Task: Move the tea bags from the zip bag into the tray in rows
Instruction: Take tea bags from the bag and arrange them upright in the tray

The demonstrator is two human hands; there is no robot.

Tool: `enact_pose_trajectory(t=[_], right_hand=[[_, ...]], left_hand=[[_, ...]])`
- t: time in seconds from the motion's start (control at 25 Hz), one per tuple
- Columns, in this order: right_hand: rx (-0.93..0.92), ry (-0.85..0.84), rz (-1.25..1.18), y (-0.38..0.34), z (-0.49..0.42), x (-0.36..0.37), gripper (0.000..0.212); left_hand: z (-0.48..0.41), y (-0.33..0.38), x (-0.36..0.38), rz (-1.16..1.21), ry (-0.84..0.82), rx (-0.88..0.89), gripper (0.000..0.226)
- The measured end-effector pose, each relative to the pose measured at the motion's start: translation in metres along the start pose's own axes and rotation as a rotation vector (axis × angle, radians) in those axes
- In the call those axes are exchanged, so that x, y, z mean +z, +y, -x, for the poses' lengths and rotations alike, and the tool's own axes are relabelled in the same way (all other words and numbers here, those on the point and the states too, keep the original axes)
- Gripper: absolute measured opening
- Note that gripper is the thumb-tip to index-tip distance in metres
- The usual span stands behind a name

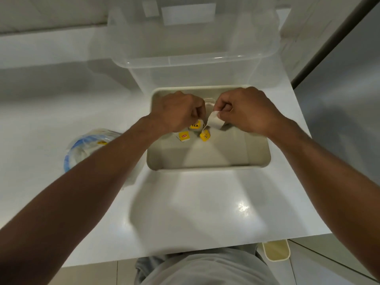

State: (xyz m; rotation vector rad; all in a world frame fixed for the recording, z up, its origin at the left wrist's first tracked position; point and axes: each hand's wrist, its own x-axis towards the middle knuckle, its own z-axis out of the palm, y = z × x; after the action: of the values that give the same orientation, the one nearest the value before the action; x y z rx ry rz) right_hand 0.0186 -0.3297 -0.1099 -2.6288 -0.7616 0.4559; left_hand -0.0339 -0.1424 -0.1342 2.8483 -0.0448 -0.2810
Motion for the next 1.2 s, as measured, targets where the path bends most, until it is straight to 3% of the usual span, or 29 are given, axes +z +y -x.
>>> enact_pose_trajectory(t=[0.2, 0.52, 0.72, 1.2], right_hand=[[0.012, 0.004, 0.067, 0.004, -0.008, 0.016, 0.022], [-0.058, 0.151, 0.059, -0.001, 0.01, -0.021, 0.019], [0.062, 0.015, 0.116, -0.002, -0.011, 0.026, 0.02], [0.055, 0.147, 0.171, -0.005, -0.025, 0.05, 0.026]], left_hand=[[-0.005, -0.002, 0.007, 0.029, 0.003, -0.001, 0.022], [-0.003, -0.008, -0.007, 0.116, -0.018, 0.046, 0.022], [-0.01, -0.011, 0.008, -0.056, 0.062, 0.0, 0.018], [-0.013, -0.015, 0.026, -0.189, 0.16, 0.045, 0.023]])
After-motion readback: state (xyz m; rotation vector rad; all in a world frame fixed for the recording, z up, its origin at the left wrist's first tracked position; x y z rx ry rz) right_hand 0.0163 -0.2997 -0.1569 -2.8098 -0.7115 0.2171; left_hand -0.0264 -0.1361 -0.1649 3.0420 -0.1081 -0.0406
